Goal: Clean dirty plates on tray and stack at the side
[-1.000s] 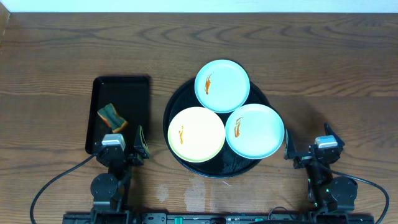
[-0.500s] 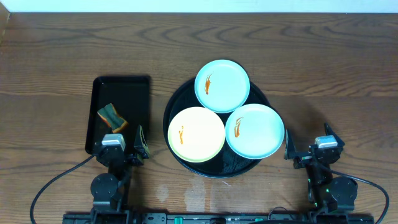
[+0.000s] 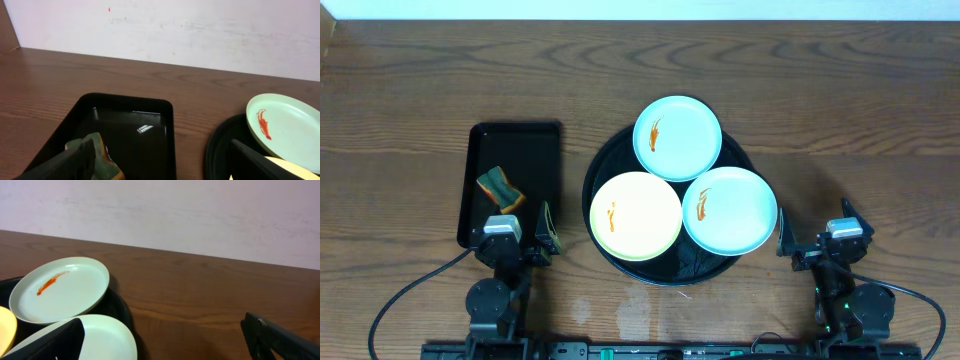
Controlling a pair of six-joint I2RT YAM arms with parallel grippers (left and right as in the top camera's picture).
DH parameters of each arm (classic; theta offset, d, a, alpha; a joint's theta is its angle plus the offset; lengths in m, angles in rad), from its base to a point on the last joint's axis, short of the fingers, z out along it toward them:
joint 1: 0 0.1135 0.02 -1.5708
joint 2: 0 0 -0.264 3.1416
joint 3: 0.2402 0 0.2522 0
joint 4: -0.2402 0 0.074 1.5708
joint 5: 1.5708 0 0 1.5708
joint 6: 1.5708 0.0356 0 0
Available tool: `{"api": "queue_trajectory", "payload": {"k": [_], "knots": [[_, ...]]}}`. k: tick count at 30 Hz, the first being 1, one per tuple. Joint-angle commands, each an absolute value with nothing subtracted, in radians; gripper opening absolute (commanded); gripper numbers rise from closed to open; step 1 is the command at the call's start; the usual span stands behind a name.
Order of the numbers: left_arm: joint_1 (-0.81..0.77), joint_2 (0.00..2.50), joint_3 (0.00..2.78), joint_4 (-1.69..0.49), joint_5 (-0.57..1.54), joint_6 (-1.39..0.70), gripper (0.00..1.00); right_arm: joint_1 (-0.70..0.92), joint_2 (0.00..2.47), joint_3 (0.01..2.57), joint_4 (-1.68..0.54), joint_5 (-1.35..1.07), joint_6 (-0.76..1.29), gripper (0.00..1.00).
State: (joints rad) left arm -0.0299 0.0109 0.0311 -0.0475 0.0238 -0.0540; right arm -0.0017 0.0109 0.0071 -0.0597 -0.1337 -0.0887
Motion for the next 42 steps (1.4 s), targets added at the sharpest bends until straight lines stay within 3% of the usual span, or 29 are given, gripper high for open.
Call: {"api": "queue_trajectory", "payload": {"k": [1, 29, 42], "knots": [[-0.03, 0.005, 0.004, -0.07, 0.015, -0.045, 0.84, -0.012, 0.007, 0.006, -0.064, -0.128, -0.099, 0.99], [-0.031, 0.005, 0.004, -0.07, 0.016, -0.057, 0.84, -0.012, 0.007, 0.006, -0.064, -0.128, -0.099, 0.99], [-0.03, 0.005, 0.004, -0.068, 0.016, -0.56, 0.84, -0.012, 0.007, 0.006, -0.064, -0.128, -0.099, 0.99]]}}
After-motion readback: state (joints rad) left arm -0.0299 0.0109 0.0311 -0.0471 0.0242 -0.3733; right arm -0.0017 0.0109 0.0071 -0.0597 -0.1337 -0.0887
